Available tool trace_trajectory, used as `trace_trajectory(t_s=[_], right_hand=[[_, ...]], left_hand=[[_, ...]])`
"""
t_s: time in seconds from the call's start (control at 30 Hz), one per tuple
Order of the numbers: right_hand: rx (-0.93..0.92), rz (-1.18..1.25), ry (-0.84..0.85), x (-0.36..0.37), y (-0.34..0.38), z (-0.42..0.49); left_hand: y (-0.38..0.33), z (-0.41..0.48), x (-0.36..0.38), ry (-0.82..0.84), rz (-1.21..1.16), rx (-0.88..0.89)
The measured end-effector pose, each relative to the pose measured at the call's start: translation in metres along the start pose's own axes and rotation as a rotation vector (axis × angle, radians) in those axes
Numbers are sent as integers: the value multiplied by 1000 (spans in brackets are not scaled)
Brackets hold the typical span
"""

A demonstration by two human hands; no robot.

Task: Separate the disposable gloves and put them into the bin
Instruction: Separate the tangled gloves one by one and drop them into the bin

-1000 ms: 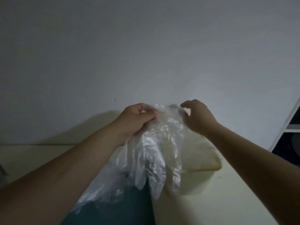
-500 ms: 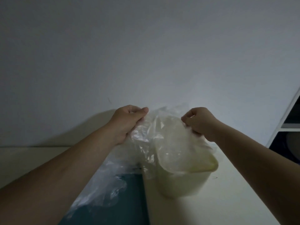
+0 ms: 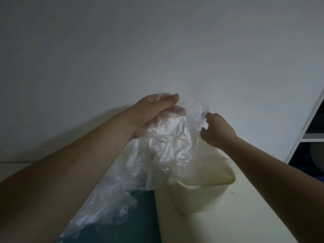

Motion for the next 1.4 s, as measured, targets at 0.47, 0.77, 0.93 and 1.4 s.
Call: trace_trajectory(t_s=[0.47,0.77,0.93,1.4], right_hand=[[-181,69,615,-27,50,-63],[-71,90,766,57,63,-35],[-189,-306,967,68,59,-45],[-194,-353,416,-14,105,-62]], left_hand=[[91,86,37,-258,542,-19],[95,47,-26,-465,502,10],[98,22,-22,-262,636,-9],[94,-41,-14,-150,853,144]])
Point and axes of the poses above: each hand's wrist, its own z-axis towards the middle knuckle, its own x-axis out of the palm, y = z × x, the point moved 2 cm from there along z, towards the middle knuckle, and after that the axes turned 2 degrees about -x, right-handed, at the moved point
